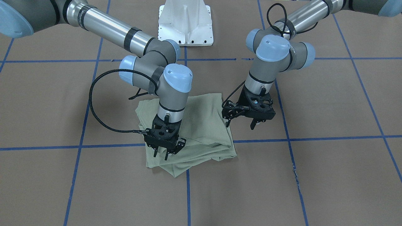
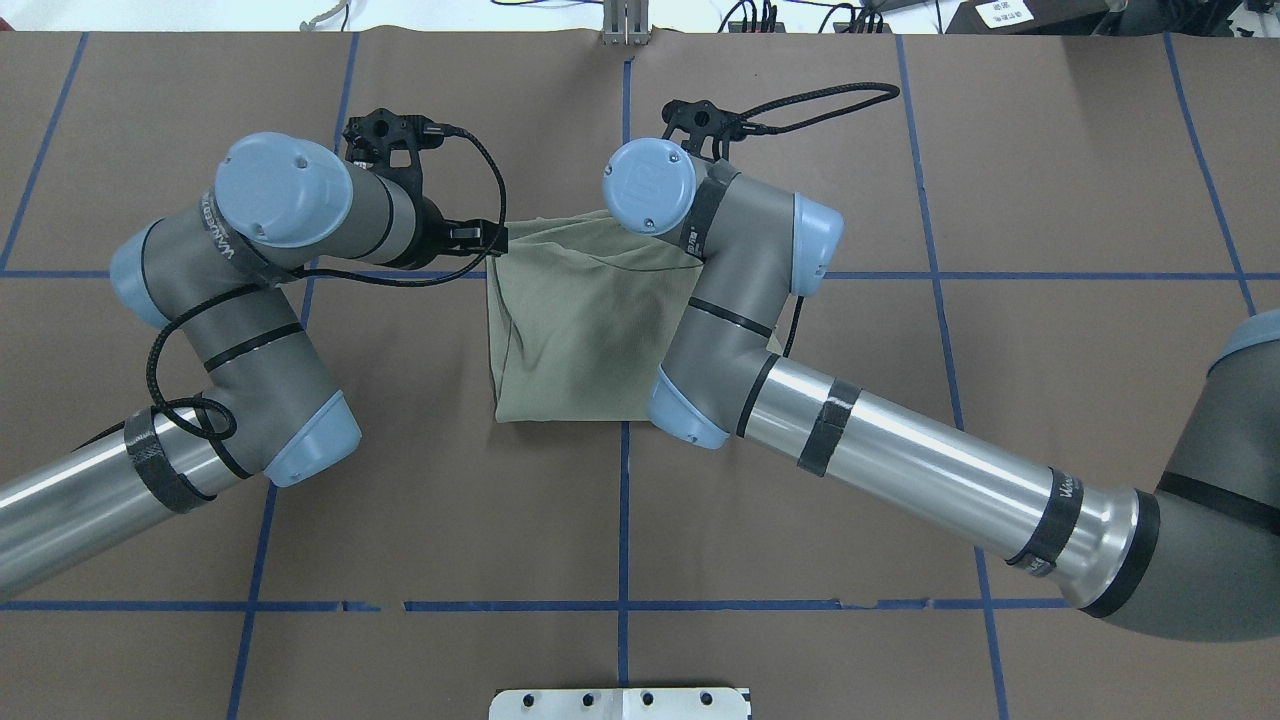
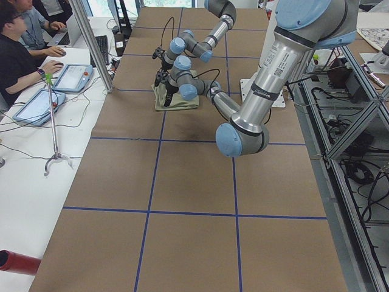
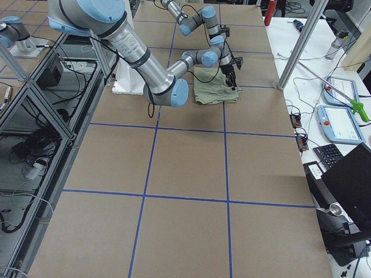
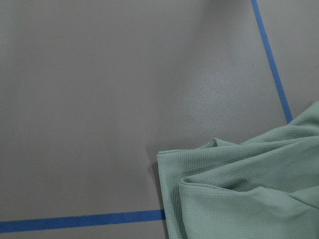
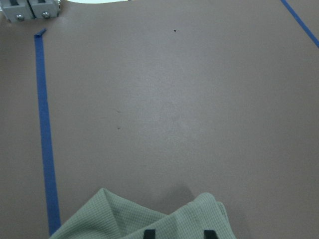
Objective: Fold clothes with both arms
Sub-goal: 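Open both grippers and raise them off the shirt's far edge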
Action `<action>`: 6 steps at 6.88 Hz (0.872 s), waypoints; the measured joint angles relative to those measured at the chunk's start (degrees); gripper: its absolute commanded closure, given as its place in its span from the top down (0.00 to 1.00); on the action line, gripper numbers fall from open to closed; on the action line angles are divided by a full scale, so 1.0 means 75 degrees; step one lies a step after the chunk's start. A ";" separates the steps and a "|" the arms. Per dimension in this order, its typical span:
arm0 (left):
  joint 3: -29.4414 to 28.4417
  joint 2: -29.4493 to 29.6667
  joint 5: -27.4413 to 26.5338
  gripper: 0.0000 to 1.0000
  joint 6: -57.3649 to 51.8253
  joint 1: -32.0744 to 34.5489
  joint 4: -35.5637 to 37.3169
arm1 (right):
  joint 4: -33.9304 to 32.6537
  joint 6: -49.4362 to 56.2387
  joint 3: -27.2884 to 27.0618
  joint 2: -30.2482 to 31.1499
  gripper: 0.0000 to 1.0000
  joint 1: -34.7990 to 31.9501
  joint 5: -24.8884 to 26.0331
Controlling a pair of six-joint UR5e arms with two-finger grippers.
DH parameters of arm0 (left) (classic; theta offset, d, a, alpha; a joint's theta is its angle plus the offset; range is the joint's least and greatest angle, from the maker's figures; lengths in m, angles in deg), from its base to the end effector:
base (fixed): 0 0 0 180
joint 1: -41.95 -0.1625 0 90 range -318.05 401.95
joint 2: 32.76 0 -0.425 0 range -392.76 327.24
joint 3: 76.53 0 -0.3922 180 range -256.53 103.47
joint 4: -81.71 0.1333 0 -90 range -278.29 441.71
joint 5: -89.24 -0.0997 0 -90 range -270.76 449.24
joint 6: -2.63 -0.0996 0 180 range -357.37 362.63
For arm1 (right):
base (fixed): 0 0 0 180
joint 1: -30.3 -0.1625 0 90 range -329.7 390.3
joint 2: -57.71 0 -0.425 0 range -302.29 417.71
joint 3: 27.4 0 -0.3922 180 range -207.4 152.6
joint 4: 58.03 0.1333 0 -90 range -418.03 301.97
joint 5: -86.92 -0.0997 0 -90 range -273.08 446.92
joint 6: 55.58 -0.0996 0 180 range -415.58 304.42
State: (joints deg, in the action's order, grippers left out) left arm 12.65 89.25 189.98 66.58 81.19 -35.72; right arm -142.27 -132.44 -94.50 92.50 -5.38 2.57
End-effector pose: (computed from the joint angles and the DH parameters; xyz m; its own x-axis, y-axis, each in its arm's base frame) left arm 0.4667 -0.5293 0.2856 0.5811 0.0824 -0.8096 0.2705 0.9187 0.2877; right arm -0.5827 -0.5946 0.2119 0.7659 0.2714 0.5829 -0.4679 0.8571 0.2157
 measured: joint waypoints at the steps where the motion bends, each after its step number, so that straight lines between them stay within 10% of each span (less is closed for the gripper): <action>1: -0.0276 0.0043 -0.0008 0.87 0.0220 -0.0023 -0.0371 | -0.0091 0.0444 -0.0292 0.0071 1.00 -0.0196 -0.0540; 6: -0.1817 0.0493 -0.0194 0.45 0.1330 -0.0091 -0.2200 | -0.0169 0.0790 -0.1247 0.0660 1.00 -0.0399 -0.1131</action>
State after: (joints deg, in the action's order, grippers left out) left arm -0.97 92.95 188.52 76.55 80.51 -52.22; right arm -143.54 -126.51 -103.85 97.45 -8.37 -5.92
